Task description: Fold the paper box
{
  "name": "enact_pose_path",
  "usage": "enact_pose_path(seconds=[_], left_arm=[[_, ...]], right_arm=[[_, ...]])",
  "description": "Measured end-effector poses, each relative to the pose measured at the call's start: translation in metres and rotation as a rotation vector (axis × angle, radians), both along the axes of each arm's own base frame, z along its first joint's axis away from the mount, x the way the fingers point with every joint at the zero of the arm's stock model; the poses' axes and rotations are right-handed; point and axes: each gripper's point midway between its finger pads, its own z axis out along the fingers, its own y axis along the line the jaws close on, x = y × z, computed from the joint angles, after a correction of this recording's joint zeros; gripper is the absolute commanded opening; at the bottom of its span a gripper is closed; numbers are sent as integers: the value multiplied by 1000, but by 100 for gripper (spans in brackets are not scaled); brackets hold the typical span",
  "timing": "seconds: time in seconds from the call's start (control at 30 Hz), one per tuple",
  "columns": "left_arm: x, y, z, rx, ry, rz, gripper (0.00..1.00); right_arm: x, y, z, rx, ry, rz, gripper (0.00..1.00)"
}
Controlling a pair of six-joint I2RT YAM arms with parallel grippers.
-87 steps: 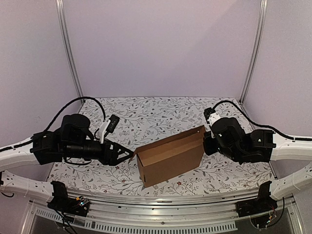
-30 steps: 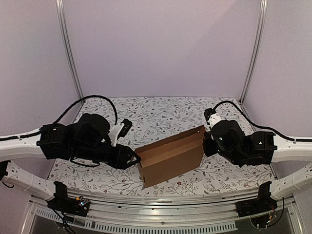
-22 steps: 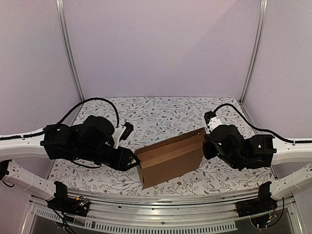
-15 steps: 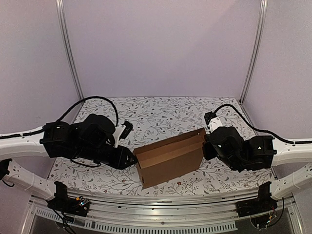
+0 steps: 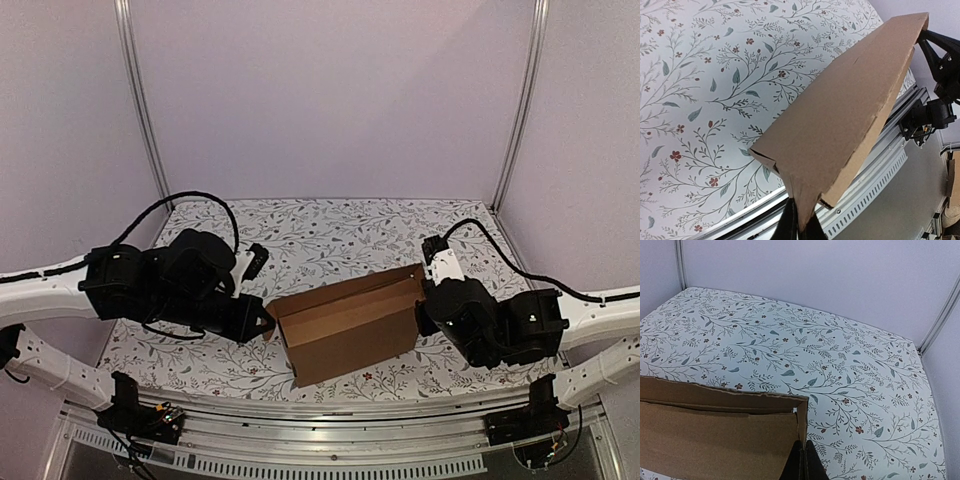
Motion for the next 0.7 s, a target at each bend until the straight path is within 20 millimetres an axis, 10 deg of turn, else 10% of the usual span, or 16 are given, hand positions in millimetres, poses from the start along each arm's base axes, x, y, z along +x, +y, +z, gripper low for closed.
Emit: enact_pose_path(seconds=[0.7], left_arm=[[18,-12,-2,36,-9,93,4]], right_arm=[[-19,-3,-7,-22,-75,-42,0]])
